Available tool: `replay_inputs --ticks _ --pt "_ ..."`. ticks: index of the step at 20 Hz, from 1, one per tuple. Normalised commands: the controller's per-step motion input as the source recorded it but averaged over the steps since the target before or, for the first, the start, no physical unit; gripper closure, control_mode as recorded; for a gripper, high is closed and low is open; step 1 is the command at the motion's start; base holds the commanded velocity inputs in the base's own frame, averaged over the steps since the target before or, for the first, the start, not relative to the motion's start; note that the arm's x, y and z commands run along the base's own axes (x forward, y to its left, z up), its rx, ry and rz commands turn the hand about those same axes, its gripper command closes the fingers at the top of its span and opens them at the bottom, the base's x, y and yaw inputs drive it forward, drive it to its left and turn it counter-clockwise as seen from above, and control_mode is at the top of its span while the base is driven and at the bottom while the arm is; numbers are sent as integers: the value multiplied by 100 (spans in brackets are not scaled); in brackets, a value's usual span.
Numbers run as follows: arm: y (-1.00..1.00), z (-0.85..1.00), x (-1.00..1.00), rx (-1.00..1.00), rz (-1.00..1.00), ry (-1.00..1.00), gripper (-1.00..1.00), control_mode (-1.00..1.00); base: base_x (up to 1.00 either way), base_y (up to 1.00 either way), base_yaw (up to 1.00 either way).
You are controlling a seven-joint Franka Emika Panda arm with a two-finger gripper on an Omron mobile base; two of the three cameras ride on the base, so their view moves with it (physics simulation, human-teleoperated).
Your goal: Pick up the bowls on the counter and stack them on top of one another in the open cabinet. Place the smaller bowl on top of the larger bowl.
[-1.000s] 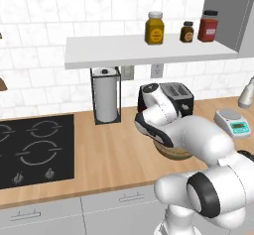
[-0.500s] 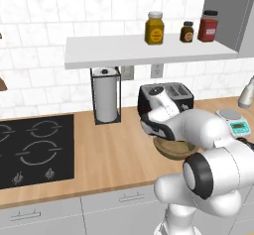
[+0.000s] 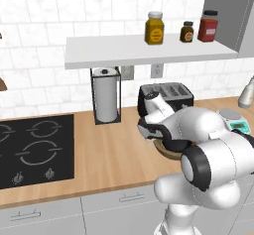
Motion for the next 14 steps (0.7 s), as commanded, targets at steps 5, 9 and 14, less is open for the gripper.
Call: replay_inputs --ticks 5,9,14 --pt "18 31 -42 0 0 -2 -100 -100 0 0 0" --pt "55 4 -81 0 0 0 -100 -100 0 0 0" --pt "8 -13 -11 0 0 -2 -100 -100 0 0 0"
